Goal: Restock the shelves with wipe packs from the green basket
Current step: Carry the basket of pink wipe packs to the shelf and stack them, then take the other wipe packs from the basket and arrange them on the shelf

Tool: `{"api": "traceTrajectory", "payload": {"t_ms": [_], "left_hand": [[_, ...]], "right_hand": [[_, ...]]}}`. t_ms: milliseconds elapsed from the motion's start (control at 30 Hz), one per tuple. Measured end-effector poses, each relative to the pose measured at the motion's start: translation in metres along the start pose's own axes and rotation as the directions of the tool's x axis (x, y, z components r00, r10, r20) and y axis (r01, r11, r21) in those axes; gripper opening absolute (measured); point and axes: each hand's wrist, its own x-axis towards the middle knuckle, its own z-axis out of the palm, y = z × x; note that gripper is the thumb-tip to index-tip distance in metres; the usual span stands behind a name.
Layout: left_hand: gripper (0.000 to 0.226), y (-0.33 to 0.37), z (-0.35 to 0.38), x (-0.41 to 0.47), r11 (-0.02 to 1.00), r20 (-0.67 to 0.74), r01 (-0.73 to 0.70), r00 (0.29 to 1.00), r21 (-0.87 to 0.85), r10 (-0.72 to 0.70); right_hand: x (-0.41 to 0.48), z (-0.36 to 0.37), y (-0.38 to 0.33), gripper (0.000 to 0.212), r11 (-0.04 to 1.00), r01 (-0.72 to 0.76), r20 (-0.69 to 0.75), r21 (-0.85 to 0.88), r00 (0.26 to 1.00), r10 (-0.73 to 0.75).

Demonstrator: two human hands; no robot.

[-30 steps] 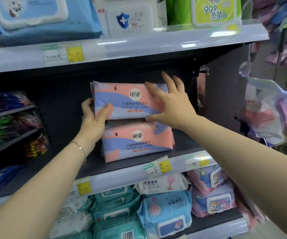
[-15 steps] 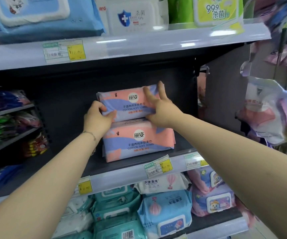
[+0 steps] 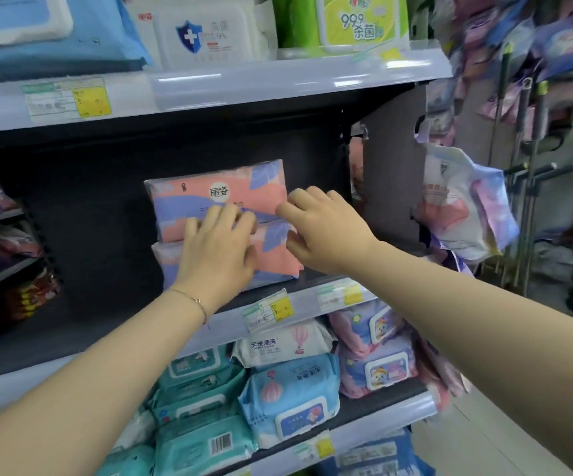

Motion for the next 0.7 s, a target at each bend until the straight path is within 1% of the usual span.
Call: {"api": "traceTrajectory", "payload": {"t_ms": [67,133,200,267,333,400,500,600,700], "left_hand": [[0.025,0.029,0.003,-0.003,0.997,0.033,-0.071,0.997,-0.020,0.072],[0.024,0.060,0.011,-0.009,0.984,0.040,-0.137,0.989,-0.113,0.143],[0.024,0.093,0.020,-0.016,0.955,0.049,-0.178,0.980,-0.239,0.195],[0.028,0.128,0.028,-0.022,0.920,0.070,-0.186,0.972,-0.344,0.223],[0.030,0.165,0.037,-0.028,0.873,0.094,-0.203,0.958,-0.444,0.271],[0.026,0.202,0.046,-0.033,0.819,0.119,-0.218,0.938,-0.530,0.327],[0.021,0.255,0.056,-0.040,0.757,0.162,-0.218,0.906,-0.615,0.392],[0.029,0.303,0.063,-0.049,0.712,0.221,-0.187,0.871,-0.677,0.439],[0.033,0.348,0.067,-0.063,0.673,0.240,-0.197,0.833,-0.713,0.498]], "right_hand": [[-0.024,-0.005,0.005,0.029,0.996,0.057,0.005,-0.066,0.998,-0.057],[-0.052,-0.009,0.011,0.023,0.995,0.059,0.030,-0.075,0.998,-0.057],[-0.086,-0.014,0.021,0.024,0.998,-0.002,0.043,-0.068,0.999,0.005],[-0.122,-0.020,0.032,0.024,0.995,-0.077,0.060,-0.068,0.995,0.081],[-0.157,-0.025,0.047,0.022,0.987,-0.139,0.089,-0.081,0.985,0.146],[-0.190,-0.030,0.061,0.019,0.972,-0.203,0.137,-0.116,0.966,0.219],[-0.239,-0.035,0.078,0.022,0.939,-0.292,0.205,-0.180,0.923,0.327],[-0.290,-0.041,0.092,0.020,0.895,-0.380,0.246,-0.232,0.868,0.432],[-0.343,-0.049,0.102,0.025,0.835,-0.459,0.336,-0.304,0.768,0.545]]}}
